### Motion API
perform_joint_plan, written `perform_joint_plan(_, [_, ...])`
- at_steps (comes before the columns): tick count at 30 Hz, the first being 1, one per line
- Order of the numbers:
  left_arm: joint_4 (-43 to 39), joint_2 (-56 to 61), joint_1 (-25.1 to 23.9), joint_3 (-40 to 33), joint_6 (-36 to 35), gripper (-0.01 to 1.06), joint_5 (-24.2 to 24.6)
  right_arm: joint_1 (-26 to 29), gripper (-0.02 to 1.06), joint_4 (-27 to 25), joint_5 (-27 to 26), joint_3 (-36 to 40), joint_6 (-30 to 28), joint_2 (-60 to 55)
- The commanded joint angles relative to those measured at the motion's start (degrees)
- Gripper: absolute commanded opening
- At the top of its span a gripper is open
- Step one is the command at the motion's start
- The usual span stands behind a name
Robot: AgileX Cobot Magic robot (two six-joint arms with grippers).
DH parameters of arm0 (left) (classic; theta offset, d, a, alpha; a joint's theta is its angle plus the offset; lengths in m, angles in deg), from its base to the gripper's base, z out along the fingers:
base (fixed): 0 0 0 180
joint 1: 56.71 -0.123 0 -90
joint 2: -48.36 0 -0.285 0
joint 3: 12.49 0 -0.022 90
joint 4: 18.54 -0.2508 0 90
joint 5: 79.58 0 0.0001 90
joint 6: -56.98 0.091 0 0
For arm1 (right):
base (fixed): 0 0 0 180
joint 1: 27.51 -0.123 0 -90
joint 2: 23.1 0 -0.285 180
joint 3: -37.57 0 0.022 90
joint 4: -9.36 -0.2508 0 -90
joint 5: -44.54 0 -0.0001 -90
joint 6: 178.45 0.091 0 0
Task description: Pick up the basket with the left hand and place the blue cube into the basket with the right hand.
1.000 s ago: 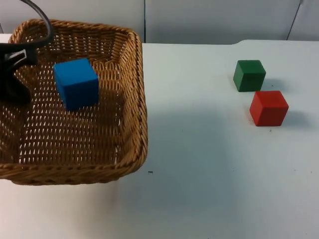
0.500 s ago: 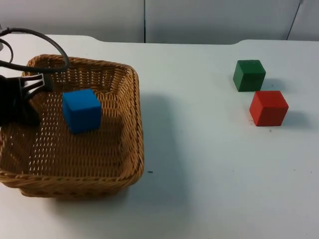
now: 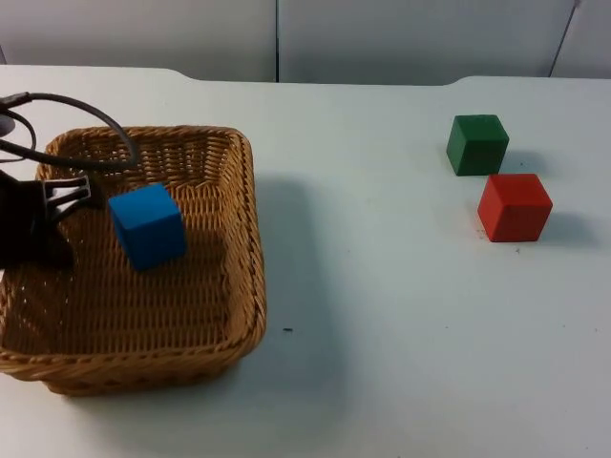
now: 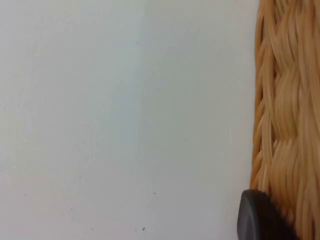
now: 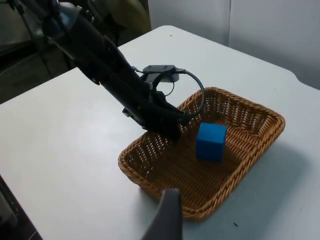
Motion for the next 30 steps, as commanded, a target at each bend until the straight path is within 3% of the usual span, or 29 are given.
perform_joint_plan(1, [0.51, -0.34, -0.28, 0.37, -0.1, 0.0, -2.6, -0.15, 0.76, 1.12, -0.04, 0.29, -0.31, 0.17])
perform_joint_plan(6, [-0.45, -0.34, -0.28, 0.37, 0.41, 0.0, -3.33, -0.15, 0.76, 1.34, -0.04, 0.29, -0.31, 0.17])
perform_joint_plan(9, [-2.92, -0.34, -0.28, 0.37, 0.41, 0.06, -3.45, -0.15, 0.76, 1.34, -0.04, 0.29, -0.31, 0.17])
perform_joint_plan(10, [-3.82, -0.34, -0.28, 0.37, 0.41, 0.14, -3.54, -0.15, 0.76, 1.34, -0.04, 0.29, -0.31, 0.17])
perform_joint_plan(13, [-4.74, -0.34, -0.28, 0.37, 0.41, 0.58, -4.43, -0.15, 0.76, 1.46, -0.04, 0.29, -0.31, 0.17])
perform_joint_plan(14, [-4.74, -0.34, -0.28, 0.37, 0.41, 0.58, -4.43, -0.15, 0.76, 1.46, -0.04, 0.29, -0.31, 0.17])
perform_joint_plan(15, [-4.74, -0.34, -0.28, 0.37, 0.15, 0.72, -4.92, -0.15, 0.76, 1.46, -0.04, 0.29, -0.31, 0.17])
perform_joint_plan(16, [-4.89, -0.34, -0.28, 0.37, 0.15, 0.94, -5.04, -0.15, 0.76, 1.46, -0.04, 0.29, -0.31, 0.17])
perform_joint_plan(17, [-4.89, -0.34, -0.28, 0.37, 0.15, 1.06, -5.18, -0.15, 0.76, 1.46, -0.04, 0.29, -0.31, 0.17])
perform_joint_plan(30, [-7.26, 6.26, -0.28, 0.37, 0.15, 1.05, -5.79, -0.15, 0.76, 3.06, -0.04, 0.29, -0.45, 0.17])
